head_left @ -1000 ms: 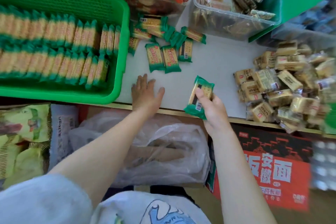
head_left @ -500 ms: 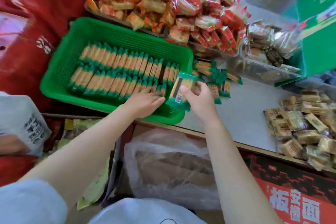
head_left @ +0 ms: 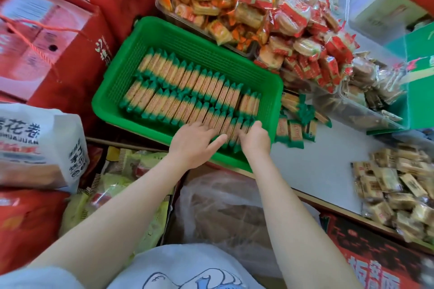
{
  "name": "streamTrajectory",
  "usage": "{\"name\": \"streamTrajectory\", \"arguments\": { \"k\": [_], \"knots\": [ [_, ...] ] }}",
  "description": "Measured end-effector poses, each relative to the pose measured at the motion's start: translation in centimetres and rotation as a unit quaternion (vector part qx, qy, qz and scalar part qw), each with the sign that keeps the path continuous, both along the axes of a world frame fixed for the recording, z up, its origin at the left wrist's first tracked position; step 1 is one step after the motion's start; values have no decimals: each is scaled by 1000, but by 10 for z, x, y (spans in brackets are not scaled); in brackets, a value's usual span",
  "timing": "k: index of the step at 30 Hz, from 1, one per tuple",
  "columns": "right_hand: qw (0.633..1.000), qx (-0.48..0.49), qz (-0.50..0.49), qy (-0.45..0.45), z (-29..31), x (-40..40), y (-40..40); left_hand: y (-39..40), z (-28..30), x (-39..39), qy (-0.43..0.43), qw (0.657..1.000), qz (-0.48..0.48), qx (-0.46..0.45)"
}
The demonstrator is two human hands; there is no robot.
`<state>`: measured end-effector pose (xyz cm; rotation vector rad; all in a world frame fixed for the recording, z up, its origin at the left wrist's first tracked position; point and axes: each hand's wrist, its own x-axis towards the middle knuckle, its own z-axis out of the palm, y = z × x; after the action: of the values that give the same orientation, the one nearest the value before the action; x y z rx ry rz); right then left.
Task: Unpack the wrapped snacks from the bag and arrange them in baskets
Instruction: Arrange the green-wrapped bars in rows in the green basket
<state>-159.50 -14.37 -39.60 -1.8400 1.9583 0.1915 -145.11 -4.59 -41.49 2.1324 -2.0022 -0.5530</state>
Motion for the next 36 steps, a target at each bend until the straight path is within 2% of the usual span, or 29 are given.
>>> {"name": "streamTrajectory", "arguments": {
  "k": [4, 6, 8, 10, 19, 22, 25, 28, 30, 32, 34, 36],
  "knots": [
    [996, -47, 26, -65, 22, -8, 11, 2, -2, 1, 5, 1000, -8, -22],
    [993, -8, 82, -90, 23, -9, 22, 3, -4, 1, 7, 1000, -8, -28],
    [987, 88, 122, -49, 17, -11, 32, 3, -4, 1, 8, 999, -5, -34],
    [982, 139, 125, -10, 9, -15, 36, 3, -5, 0, 19, 999, -3, -38],
    [969, 199, 145, -6, 8, -15, 27, 4, -1, -1, 22, 999, 2, -41],
    [971, 205, 111, -50, 9, -12, 19, 4, 1, 1, 35, 998, 24, -44],
    [970, 211, 105, -67, 16, -8, 11, 6, 7, -2, 95, 988, 102, -73],
    [959, 199, 97, -174, 38, -24, 12, 7, 9, -14, 116, 974, 169, -97],
    [949, 144, 48, -277, 50, -54, 16, 5, 11, -34, 98, 980, 150, -91],
    [944, 74, -12, -321, 52, -91, 11, -2, 13, -70, 86, 988, 106, -70],
    [943, 23, -91, -321, 35, -132, -5, -14, 14, -112, 67, 994, 76, -45],
    [943, 12, -159, -291, 15, -170, -28, -27, 10, -143, 21, 995, 96, -16]
  ]
}}
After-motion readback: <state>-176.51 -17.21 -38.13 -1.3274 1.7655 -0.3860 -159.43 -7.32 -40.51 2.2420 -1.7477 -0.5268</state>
